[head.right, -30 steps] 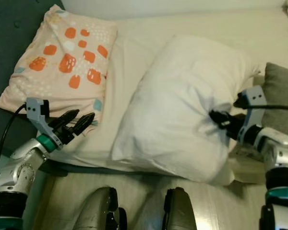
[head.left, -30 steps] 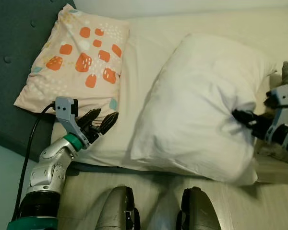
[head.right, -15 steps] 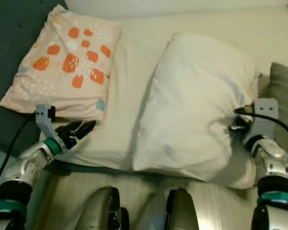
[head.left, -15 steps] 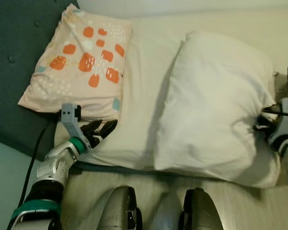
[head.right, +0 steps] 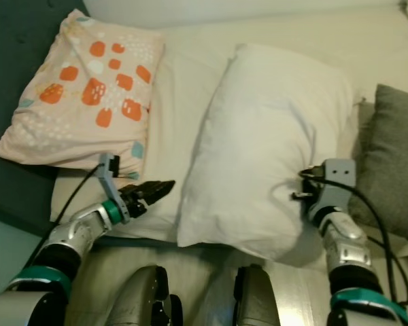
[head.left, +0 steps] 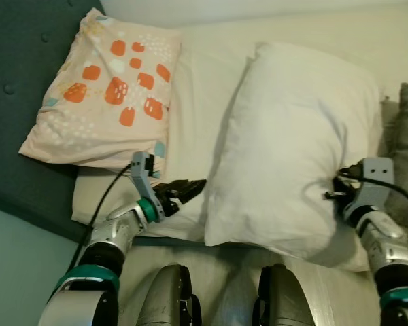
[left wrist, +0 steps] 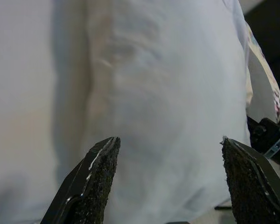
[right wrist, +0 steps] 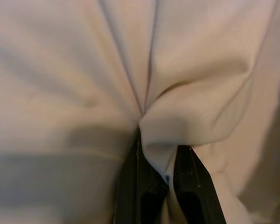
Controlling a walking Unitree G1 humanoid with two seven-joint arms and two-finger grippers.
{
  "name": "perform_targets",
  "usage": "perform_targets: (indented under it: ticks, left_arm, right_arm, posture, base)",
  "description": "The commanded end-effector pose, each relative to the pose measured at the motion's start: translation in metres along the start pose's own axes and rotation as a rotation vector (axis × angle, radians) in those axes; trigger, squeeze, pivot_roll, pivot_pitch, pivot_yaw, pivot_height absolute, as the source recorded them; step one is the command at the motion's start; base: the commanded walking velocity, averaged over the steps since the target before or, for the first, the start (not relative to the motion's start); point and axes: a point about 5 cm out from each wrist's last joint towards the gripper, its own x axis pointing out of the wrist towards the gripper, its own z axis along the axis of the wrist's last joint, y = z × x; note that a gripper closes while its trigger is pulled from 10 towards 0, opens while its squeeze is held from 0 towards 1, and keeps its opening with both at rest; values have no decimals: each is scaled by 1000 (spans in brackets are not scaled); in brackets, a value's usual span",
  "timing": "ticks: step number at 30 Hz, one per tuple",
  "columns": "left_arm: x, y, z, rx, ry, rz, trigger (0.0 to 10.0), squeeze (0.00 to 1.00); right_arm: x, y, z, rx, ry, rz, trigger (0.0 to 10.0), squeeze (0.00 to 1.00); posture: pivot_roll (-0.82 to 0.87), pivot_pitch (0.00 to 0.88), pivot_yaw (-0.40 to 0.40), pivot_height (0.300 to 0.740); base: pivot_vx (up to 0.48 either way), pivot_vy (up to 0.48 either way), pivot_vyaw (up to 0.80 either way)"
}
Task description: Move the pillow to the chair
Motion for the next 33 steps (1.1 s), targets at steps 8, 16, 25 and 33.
perform_targets:
  ticks: [8,16,25,33]
  left_arm:
    - [-13,17,-16,11,3,127,10000,1000]
    - [-22,28,-3,80,-57,230,10000,1000]
    - [-32,37,22,351,-91,379,10000,0]
    - [-34,39,28,377,-106,414,10000,0]
  right_arm:
    - [-8,48,-23,1,46,149,0,0]
    - [-9,59,-9,39,-1,163,0,0]
    - [-9,74,-11,258,-26,87,10000,0]
    - [-11,85,-9,306,-59,99,10000,0]
  posture:
    - [-73,225,203,621]
    - [-92,247,180,621]
    - [-43,250,143,621]
    - [-23,247,150,616]
  base:
    - [0,0,0]
    - [0,0,0]
    - [0,0,0]
    - [0,0,0]
